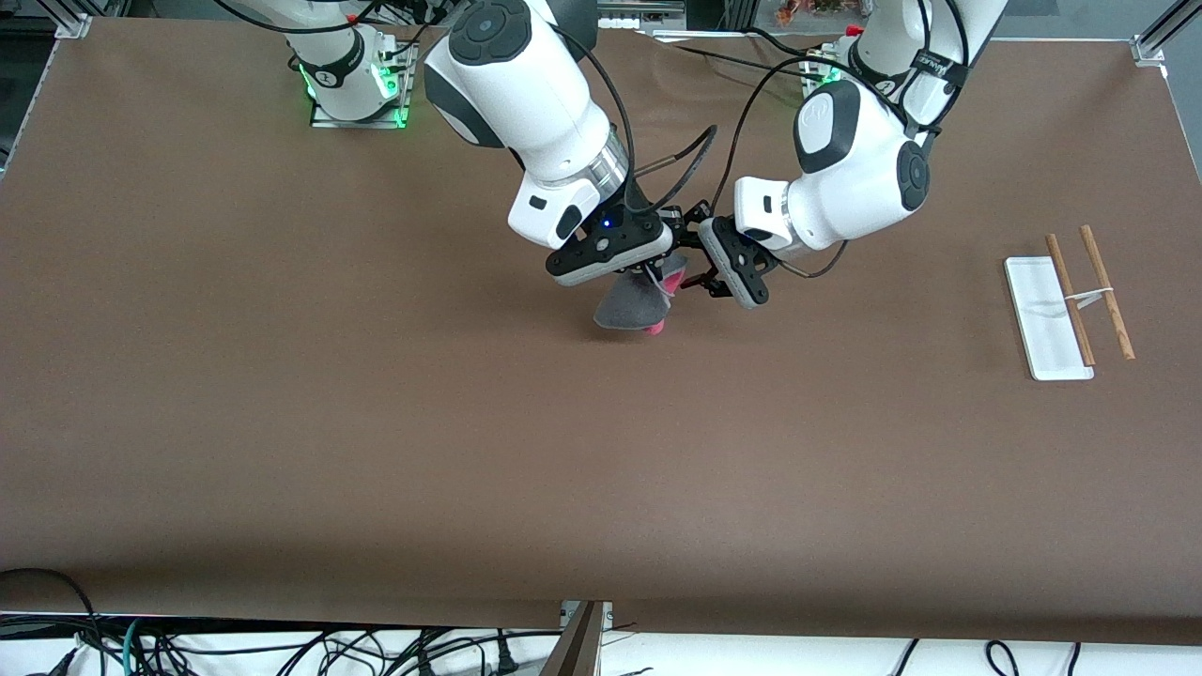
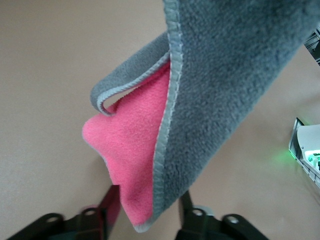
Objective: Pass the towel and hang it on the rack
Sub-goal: 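Grasp the towel with the left gripper and open the right gripper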
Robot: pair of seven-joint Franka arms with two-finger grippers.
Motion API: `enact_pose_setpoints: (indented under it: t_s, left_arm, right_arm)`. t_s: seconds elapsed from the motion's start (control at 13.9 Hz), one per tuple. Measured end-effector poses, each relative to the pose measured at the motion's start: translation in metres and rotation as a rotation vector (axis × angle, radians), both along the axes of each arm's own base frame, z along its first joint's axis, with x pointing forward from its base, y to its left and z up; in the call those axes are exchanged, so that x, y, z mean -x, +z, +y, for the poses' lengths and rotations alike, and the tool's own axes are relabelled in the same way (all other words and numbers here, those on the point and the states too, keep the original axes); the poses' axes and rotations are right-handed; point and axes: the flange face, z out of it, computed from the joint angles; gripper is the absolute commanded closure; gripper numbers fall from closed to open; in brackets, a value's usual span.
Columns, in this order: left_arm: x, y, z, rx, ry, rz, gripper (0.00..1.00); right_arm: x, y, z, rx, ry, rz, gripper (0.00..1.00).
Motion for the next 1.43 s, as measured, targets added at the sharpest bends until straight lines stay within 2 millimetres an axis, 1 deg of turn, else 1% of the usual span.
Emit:
enact_pose_setpoints:
  t_s: [0.5,0.57,0.65,0.72,1.22,1.43]
  left_arm:
    - [-0.002,-0.001,0.005,-0.001,0.01,-0.001,1.0]
    - [-0.002,-0.001,0.005,-0.001,0.01,-0.001,1.0]
    - [-0.003,-0.001,0.005,-0.001,0.011,-0.001,1.0]
    - [-0.003,-0.001,0.005,-0.001,0.012,-0.001,1.0]
    - [-0.007,0.001,0.013,-0.002,0.026,-0.004,1.0]
    - [-0.013,0.003,0.024,-0.002,0.047,-0.007,1.0]
  right_arm:
    - [0.0,0.0,0.0,0.0,0.0,0.0,1.0]
    - [0.0,0.0,0.0,0.0,0.0,0.0,0.98]
    - [0.0,0.0,0.0,0.0,0.0,0.0,0.32]
    - [0.0,0.0,0.0,0.0,0.0,0.0,0.0]
    - [-0.003,-0.001,-0.003,0.002,-0.007,-0.004,0.0]
    - [-0.003,-0.001,-0.003,0.002,-0.008,-0.004,0.0]
